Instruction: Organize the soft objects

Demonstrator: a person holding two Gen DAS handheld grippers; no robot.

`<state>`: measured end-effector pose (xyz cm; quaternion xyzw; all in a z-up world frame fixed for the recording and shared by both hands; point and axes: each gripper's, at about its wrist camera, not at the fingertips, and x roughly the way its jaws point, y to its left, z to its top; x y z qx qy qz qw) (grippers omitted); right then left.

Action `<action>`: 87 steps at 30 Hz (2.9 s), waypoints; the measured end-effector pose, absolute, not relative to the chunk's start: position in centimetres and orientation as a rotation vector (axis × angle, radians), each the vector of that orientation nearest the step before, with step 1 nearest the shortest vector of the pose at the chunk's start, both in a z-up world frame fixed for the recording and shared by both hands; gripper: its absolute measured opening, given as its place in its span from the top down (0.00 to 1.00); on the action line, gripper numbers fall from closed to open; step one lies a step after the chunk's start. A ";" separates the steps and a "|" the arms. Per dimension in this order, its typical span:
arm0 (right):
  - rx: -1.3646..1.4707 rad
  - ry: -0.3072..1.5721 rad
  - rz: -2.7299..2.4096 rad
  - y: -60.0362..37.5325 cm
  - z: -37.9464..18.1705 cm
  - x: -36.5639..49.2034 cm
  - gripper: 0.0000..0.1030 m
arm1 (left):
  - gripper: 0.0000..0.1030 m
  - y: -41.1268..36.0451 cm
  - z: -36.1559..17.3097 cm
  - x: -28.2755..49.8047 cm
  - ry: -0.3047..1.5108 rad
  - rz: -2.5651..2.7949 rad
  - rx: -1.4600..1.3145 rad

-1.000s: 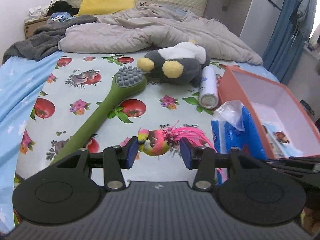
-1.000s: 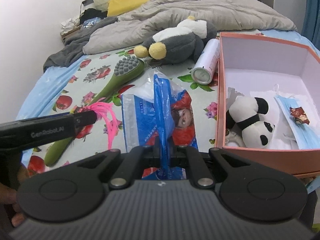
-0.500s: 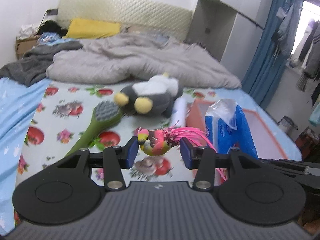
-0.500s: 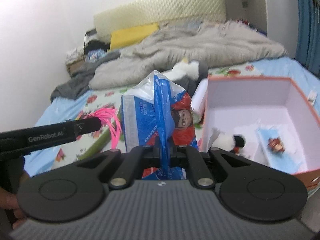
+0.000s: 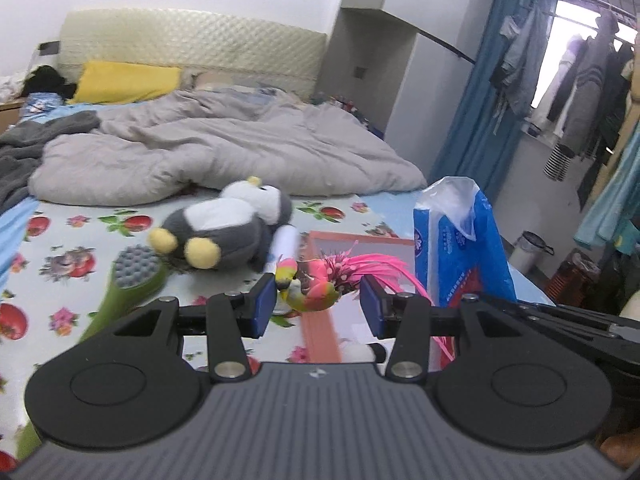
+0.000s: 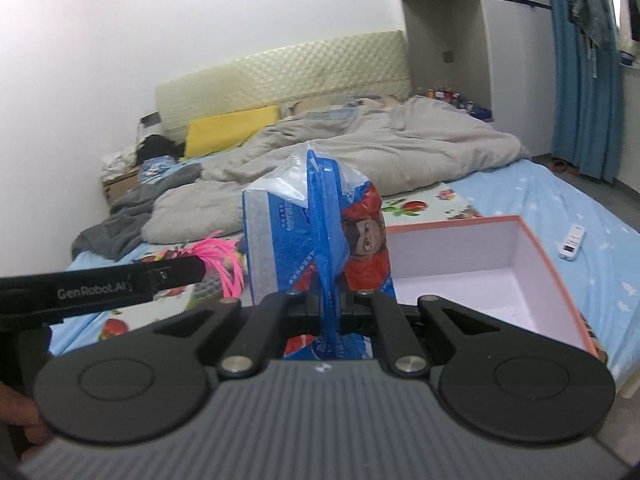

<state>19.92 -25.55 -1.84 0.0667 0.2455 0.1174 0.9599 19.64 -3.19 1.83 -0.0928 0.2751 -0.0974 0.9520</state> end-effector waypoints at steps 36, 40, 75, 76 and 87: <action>0.246 0.746 0.060 -34.3 -13.4 29.0 0.89 | 0.49 -16.4 -11.3 35.2 0.881 -0.371 -0.053; 0.255 0.774 0.052 -34.6 -14.0 29.4 0.81 | 0.43 -16.3 -11.9 35.7 0.907 -0.362 -0.067; 0.173 0.423 0.046 -34.1 3.8 17.0 0.38 | 0.27 -11.6 7.7 21.9 0.539 -0.373 -0.096; 0.173 0.424 0.048 -34.0 4.0 16.6 0.38 | 0.27 -11.3 8.1 21.2 0.535 -0.370 -0.101; 0.120 0.429 0.091 -32.9 3.9 12.1 0.38 | 0.26 -9.5 9.3 14.7 0.549 -0.374 -0.109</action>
